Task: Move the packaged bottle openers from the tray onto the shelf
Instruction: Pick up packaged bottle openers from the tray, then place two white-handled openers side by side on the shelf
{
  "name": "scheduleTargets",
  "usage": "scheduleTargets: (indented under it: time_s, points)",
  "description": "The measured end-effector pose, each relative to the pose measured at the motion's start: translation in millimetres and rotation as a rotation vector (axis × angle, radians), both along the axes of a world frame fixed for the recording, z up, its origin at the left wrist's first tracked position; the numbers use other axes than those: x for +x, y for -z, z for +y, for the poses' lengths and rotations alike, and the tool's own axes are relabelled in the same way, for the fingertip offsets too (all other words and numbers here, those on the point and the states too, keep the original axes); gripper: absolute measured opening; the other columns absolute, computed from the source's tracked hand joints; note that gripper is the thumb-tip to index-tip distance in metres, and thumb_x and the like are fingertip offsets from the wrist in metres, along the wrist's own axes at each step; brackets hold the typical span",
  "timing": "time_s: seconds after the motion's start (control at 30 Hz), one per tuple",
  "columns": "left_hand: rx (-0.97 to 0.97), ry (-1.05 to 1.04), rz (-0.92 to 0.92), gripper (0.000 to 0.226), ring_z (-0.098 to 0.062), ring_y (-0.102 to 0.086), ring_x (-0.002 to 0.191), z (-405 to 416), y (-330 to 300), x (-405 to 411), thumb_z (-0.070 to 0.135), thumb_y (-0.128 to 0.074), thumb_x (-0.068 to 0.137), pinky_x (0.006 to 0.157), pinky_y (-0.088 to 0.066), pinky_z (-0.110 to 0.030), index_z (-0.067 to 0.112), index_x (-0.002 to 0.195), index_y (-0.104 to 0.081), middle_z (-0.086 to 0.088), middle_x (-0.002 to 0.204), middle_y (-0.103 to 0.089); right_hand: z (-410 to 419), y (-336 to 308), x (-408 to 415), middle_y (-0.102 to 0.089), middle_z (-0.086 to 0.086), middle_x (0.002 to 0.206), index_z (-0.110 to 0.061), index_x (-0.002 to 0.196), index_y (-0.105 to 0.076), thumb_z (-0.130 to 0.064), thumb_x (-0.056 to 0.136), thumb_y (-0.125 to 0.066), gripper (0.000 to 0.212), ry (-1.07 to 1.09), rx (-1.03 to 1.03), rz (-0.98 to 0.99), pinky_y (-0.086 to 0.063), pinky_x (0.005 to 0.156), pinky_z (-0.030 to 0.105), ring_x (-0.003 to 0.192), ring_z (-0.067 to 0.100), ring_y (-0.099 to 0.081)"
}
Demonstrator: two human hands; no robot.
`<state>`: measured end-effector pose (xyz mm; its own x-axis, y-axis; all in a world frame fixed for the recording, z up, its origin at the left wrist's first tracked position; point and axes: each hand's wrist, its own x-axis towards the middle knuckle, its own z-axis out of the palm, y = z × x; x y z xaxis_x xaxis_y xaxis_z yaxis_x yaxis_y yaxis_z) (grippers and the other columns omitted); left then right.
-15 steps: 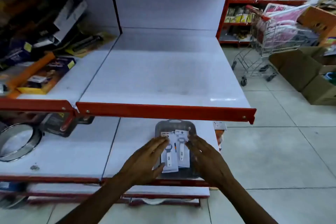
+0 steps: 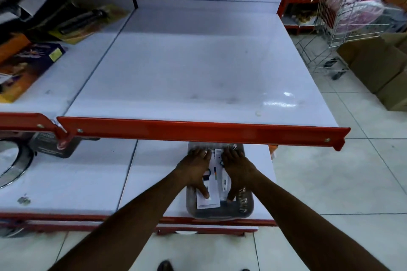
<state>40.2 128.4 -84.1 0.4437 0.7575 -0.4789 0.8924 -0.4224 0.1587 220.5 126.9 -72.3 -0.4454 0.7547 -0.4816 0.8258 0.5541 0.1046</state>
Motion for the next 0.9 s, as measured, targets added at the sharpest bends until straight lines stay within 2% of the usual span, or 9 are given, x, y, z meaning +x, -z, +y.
scheduleTargets:
  time_s: [0.2, 0.33, 0.37, 0.43, 0.5, 0.57, 0.63, 0.77, 0.9]
  points:
    - [0.142, -0.043, -0.058, 0.130, -0.039, -0.031, 0.147, -9.5, -23.7, -2.0, 0.056, -0.090, 0.060, 0.118, -0.037, -0.048, 0.014, 0.157, -0.016, -0.014, 0.165, -0.017, -2.6, -7.1, 0.0, 0.000, 0.020, 0.161, -0.004, 0.149, -0.010, -0.055, 0.070, -0.075, 0.114, 0.005, 0.081, 0.005, 0.006, 0.122, 0.054, 0.148, 0.042, 0.008]
    - [0.220, -0.126, -0.217, 0.096, -0.033, -0.059, 0.124, -29.9, -48.5, -6.9, 0.032, -0.090, 0.072, 0.101, -0.056, -0.042, 0.018, 0.149, -0.036, -0.009, 0.156, -0.034, -1.7, -2.2, 2.1, -0.004, 0.025, 0.160, -0.003, 0.147, -0.020, -0.037, 0.093, -0.056, 0.073, 0.000, 0.157, 0.076, 0.051, 0.085, 0.042, 0.125, 0.048, 0.051]
    - [0.227, -0.151, -0.254, 0.086, -0.031, -0.060, 0.123, -35.3, -52.8, -8.4, 0.026, -0.086, 0.077, 0.101, -0.056, -0.040, 0.020, 0.148, -0.039, -0.008, 0.155, -0.039, -1.2, -2.8, 3.9, -0.006, 0.022, 0.161, -0.006, 0.147, -0.024, -0.037, 0.093, -0.055, 0.069, 0.004, 0.173, 0.096, 0.046, 0.094, 0.046, 0.129, 0.048, 0.046]
    - [0.200, -0.232, -0.343, 0.068, -0.029, -0.061, 0.125, -47.5, -61.1, -15.6, 0.017, -0.079, 0.085, 0.103, -0.052, -0.035, 0.021, 0.145, -0.047, -0.007, 0.150, -0.054, -4.6, -14.6, 2.7, -0.014, 0.015, 0.161, -0.013, 0.144, -0.033, -0.046, 0.079, -0.071, 0.082, 0.024, 0.150, 0.111, 0.007, 0.121, 0.057, 0.147, 0.045, 0.012]
    - [0.169, -0.313, -0.447, 0.050, -0.027, -0.065, 0.123, -62.0, -69.9, -22.9, 0.012, -0.073, 0.090, 0.100, -0.051, -0.027, 0.020, 0.137, -0.058, -0.005, 0.140, -0.065, -13.0, -30.6, 2.9, -0.031, 0.010, 0.153, -0.016, 0.133, -0.045, -0.039, 0.065, -0.085, 0.082, 0.123, 0.094, 0.232, -0.033, 0.115, 0.050, 0.143, 0.038, -0.026]
    - [0.193, -0.348, -0.519, 0.036, -0.022, -0.069, 0.116, -76.3, -80.7, -31.2, 0.012, -0.071, 0.092, 0.093, -0.048, -0.014, 0.022, 0.126, -0.064, -0.001, 0.132, -0.070, -21.7, -48.1, 6.7, -0.047, 0.007, 0.139, -0.019, 0.115, -0.053, -0.019, 0.069, -0.084, 0.056, 0.297, 0.044, 0.445, -0.053, 0.096, 0.041, 0.125, 0.032, -0.052]
    - [0.246, -0.374, -0.606, 0.028, -0.013, -0.071, 0.106, -89.0, -98.5, -39.1, 0.015, -0.072, 0.092, 0.086, -0.042, 0.001, 0.028, 0.116, -0.067, 0.005, 0.122, -0.075, -31.5, -70.6, 10.9, -0.057, 0.006, 0.128, -0.022, 0.099, -0.054, -0.005, 0.074, -0.076, 0.037, 0.384, 0.030, 0.599, -0.058, 0.089, 0.040, 0.112, 0.031, -0.061]
    - [0.389, -0.376, -0.763, 0.033, 0.013, -0.062, 0.090, -115.8, -156.4, -57.6, 0.022, -0.077, 0.087, 0.077, -0.045, 0.001, 0.045, 0.105, -0.061, 0.043, 0.097, -0.064, -66.9, -126.0, 8.0, -0.069, 0.007, 0.106, -0.021, 0.087, -0.060, 0.002, 0.084, -0.061, 0.023, 0.452, 0.036, 0.722, -0.058, 0.083, 0.034, 0.094, 0.023, -0.066]
    - [0.599, -0.322, -0.919, 0.028, 0.009, -0.064, 0.087, -132.3, -233.8, -72.1, 0.032, -0.073, 0.081, 0.077, -0.044, 0.002, 0.043, 0.105, -0.064, 0.046, 0.105, -0.062, -104.4, -204.4, -0.6, -0.060, -0.003, 0.079, -0.013, 0.086, -0.066, -0.004, 0.093, -0.049, 0.020, 0.541, 0.006, 1.069, -0.042, 0.060, 0.005, 0.070, -0.004, -0.059]
